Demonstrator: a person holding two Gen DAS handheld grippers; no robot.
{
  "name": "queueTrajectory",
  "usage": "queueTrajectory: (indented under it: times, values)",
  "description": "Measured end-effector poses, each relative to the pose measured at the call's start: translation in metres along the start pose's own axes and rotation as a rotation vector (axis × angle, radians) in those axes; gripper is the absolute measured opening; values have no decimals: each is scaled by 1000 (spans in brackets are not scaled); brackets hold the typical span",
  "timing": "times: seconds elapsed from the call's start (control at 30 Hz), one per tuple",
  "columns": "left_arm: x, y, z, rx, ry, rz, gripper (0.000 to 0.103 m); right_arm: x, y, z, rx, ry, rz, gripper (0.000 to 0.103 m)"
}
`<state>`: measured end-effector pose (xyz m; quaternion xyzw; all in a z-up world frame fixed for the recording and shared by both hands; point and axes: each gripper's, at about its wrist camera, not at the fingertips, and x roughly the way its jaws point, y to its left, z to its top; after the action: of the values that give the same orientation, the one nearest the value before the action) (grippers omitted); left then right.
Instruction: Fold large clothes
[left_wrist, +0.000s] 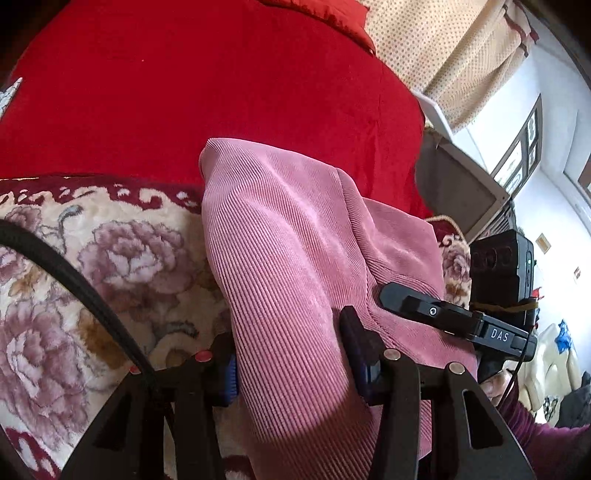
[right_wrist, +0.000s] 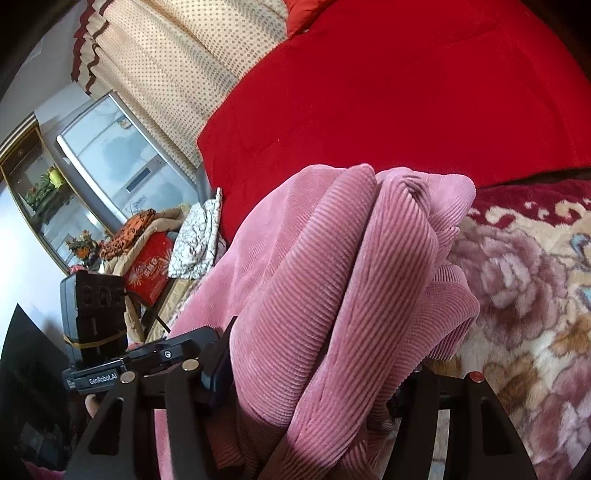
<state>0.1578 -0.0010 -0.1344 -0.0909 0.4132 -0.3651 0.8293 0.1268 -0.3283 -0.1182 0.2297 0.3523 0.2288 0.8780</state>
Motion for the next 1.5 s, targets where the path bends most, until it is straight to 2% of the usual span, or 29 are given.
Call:
queueTrajectory:
  times: [0.1,0.17,0.23,0.63,0.8,0.97,1.07,1.17,1.33,1.5]
  values:
    - [18,2,-4,-2,54,56,50,7,-8,-8,8,35,-20,65]
    - [40,5,-8,2,118,134,54,22,-20,-14,7,74,-58,65]
    - [47,3,-10,28,129,181,56,35,-31,-18,22,126,-83,65]
    - [43,0,-7,24,146,178,61,41,-33,-13,49,167,-72,70]
    - [39,2,-3,26,141,182,61,32,-30,-5,67,211,-92,70]
    - [32,3,-2,11,137,185,61,19,-29,1,46,217,-136,70]
    - [39,2,-4,29,150,219,66,20,-33,1,50,227,-165,77]
    - [42,-2,-6,56,154,250,67,26,-40,-3,83,249,-176,77]
    - [32,0,-4,56,133,249,67,17,-29,4,49,206,-215,77]
    - [10,-5,1,74,52,245,67,0,-26,16,36,145,-272,77]
